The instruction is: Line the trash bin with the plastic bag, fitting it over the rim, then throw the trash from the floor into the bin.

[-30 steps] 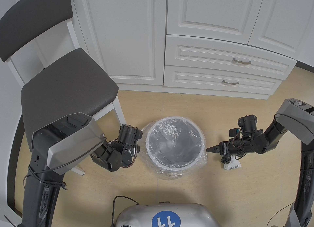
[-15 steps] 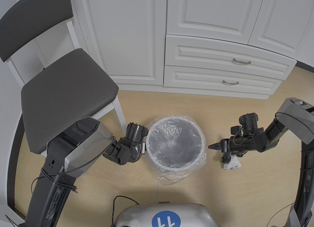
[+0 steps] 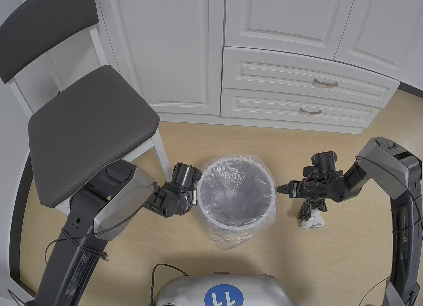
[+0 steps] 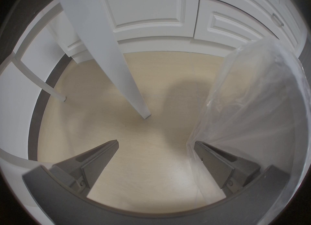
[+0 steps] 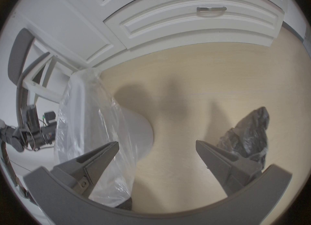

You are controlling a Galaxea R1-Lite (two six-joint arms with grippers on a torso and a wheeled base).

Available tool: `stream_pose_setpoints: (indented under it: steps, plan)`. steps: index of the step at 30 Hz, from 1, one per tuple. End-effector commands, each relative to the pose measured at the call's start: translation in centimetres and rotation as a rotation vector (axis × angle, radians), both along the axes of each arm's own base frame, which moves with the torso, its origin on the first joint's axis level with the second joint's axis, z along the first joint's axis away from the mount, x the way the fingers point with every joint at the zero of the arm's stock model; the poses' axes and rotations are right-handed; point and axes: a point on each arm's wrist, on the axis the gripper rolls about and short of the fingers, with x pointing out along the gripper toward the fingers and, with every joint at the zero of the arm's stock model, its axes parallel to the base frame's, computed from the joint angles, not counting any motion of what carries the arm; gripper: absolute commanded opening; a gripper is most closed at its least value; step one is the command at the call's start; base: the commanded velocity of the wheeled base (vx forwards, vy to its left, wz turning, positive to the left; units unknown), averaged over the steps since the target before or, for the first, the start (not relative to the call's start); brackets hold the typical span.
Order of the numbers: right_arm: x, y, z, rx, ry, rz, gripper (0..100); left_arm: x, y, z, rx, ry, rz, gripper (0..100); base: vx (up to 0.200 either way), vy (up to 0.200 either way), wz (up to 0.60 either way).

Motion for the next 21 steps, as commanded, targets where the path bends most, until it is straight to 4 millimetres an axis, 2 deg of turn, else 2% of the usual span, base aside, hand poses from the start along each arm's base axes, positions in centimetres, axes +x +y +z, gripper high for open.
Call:
stream_pose_setpoints:
  steps: [1, 4, 11, 21]
  plan:
    - [1.7, 1.2, -1.8, 0.057, 0.035, 0.028, 100, -1.3, 0.0, -0.3, 0.015, 0.035, -0.008, 100, 0.000, 0.000, 0.00]
    - [2.4, 1.7, -2.9, 0.050, 0.084, 0.032, 100, -1.5, 0.0, -0.5, 0.011, 0.036, -0.007, 100, 0.000, 0.000, 0.00]
    - [3.5, 1.3, -3.1, 0.015, 0.251, 0.009, 100, -1.9, -0.9, 0.1, 0.018, 0.023, -0.021, 100, 0.000, 0.000, 0.00]
    - [3.8, 0.9, -3.3, 0.001, 0.265, -0.011, 100, -1.7, -1.3, 0.1, 0.017, 0.011, -0.028, 100, 0.000, 0.000, 0.00]
